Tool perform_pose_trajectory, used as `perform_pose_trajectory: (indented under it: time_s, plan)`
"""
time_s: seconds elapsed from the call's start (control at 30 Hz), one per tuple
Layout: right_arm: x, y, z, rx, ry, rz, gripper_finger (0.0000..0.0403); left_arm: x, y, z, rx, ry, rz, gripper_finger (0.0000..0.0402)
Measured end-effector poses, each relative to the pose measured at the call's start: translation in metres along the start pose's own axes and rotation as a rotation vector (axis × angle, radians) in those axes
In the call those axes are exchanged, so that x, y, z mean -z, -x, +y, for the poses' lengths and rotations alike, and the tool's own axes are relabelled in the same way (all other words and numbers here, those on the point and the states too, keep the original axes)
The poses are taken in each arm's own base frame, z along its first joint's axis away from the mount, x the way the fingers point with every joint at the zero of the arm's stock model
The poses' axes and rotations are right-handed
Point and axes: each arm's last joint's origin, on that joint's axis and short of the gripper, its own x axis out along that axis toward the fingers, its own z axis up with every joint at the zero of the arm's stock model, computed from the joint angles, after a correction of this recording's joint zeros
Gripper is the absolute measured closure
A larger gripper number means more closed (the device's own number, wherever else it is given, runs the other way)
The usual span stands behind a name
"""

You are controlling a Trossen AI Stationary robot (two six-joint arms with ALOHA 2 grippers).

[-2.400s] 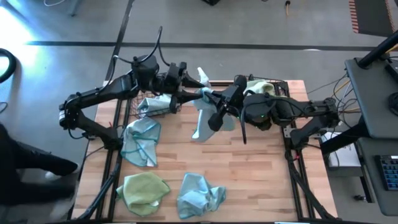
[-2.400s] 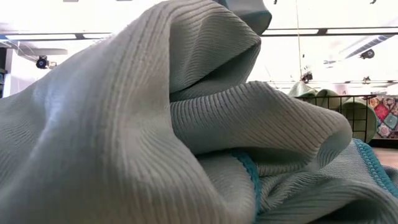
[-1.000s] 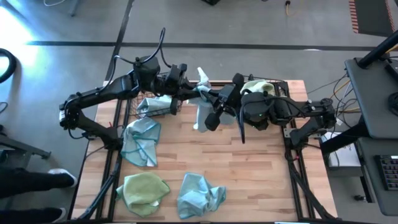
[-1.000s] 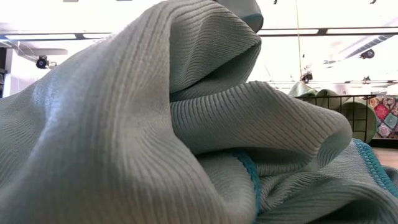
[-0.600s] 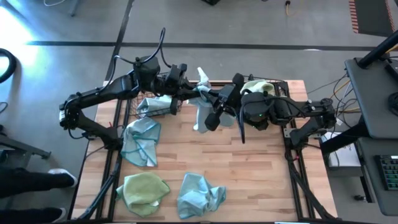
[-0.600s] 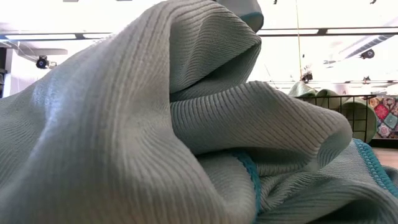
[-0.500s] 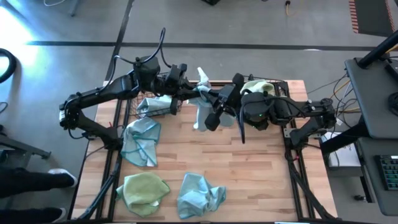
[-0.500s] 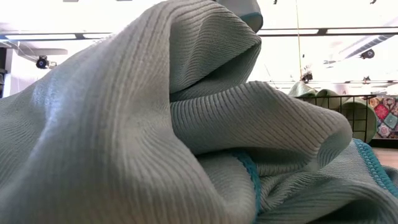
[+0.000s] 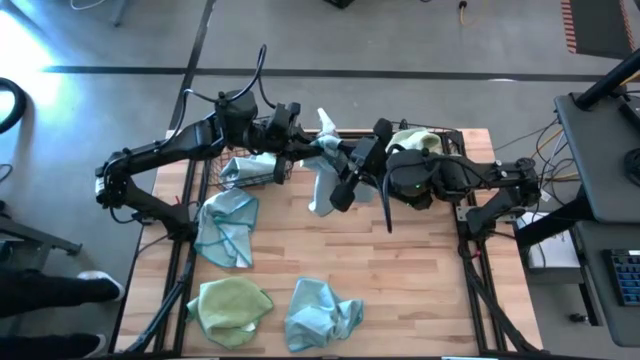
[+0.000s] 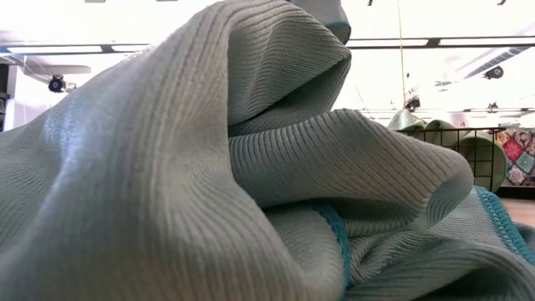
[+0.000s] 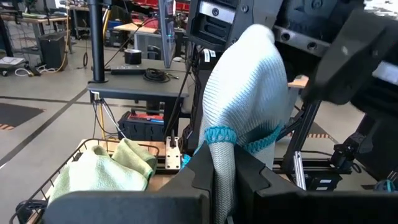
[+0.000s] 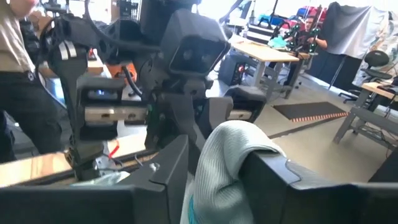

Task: Sort microfiber towel by color & place in baskets
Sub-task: Put the blue microfiber cloth into the left wire basket

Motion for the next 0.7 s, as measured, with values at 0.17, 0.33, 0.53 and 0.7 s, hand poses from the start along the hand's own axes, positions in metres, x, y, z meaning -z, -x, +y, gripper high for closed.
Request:
perform_pose_trajectory:
  time_s: [0.17, 0.33, 0.53, 0.7]
  plan:
    - [0.006, 0.002, 0.002, -0.009, 0.037, 0.048, 0.0256, 0.000, 0.000, 0.000, -0.001, 0.001, -0.003, 0.0397]
    - [0.011, 0.006, 0.002, -0.015, 0.063, 0.100, 0.0256, 0.000, 0.000, 0.000, -0.001, 0.000, -0.004, 0.0397]
    - [0.007, 0.018, -0.010, -0.005, 0.042, 0.175, 0.0265, 0.000, 0.000, 0.000, -0.002, 0.002, 0.000, 0.0397]
    - [0.001, 0.030, -0.022, 0.007, 0.019, 0.228, 0.0272, 0.001, 0.003, 0.002, -0.062, -0.010, 0.014, 0.0397]
